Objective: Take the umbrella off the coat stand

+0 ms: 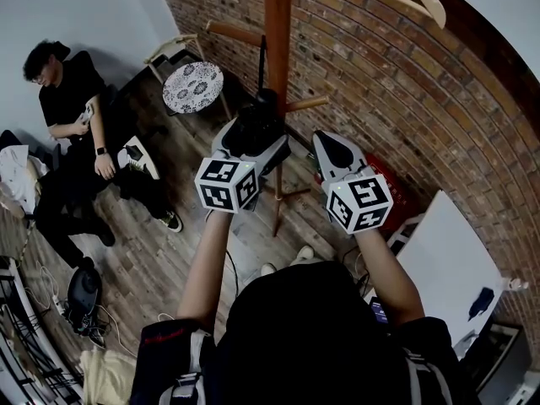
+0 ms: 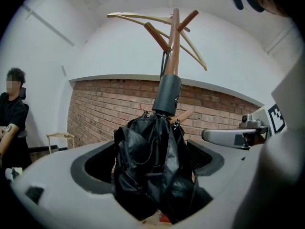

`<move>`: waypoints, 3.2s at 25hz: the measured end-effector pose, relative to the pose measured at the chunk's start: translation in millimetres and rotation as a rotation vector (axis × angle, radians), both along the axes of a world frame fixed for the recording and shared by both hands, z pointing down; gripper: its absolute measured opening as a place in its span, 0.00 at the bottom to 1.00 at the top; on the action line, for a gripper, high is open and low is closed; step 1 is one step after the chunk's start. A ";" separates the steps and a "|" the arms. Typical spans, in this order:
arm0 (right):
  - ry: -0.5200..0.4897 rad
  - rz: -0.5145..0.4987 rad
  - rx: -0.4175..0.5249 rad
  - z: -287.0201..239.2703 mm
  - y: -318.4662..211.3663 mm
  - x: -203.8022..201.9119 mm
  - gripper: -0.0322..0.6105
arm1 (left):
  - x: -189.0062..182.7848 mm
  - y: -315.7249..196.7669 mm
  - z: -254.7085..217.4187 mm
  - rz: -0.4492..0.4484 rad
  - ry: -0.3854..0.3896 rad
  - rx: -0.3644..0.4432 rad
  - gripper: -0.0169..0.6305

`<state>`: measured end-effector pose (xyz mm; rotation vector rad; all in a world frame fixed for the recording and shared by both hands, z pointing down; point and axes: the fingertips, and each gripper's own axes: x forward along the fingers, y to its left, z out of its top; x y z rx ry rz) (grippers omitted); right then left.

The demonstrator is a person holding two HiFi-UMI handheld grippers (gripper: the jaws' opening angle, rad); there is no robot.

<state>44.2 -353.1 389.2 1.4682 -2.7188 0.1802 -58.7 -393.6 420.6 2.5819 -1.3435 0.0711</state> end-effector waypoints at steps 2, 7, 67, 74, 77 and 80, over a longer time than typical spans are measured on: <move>0.002 -0.003 -0.004 1.8 -0.7 0.3 0.09 | 1.2 -3.6 3.4 0.001 -0.009 -0.006 0.71; 0.005 -0.004 -0.012 5.2 -2.8 3.0 0.10 | 3.1 -6.9 6.3 0.012 -0.025 -0.011 0.71; 0.004 -0.053 0.015 -10.4 -4.6 -20.6 0.09 | -20.1 5.4 -38.3 -0.025 -0.067 0.047 0.46; -0.002 -0.069 0.019 -12.5 -3.1 -28.6 0.10 | -30.6 8.2 -44.7 -0.051 -0.063 0.059 0.46; -0.003 -0.074 0.020 -13.1 -1.7 -31.5 0.10 | -36.6 9.0 -49.1 -0.066 -0.057 0.068 0.46; -0.002 -0.078 0.022 -14.0 1.6 -33.9 0.09 | -42.5 12.3 -52.1 -0.081 -0.048 0.072 0.46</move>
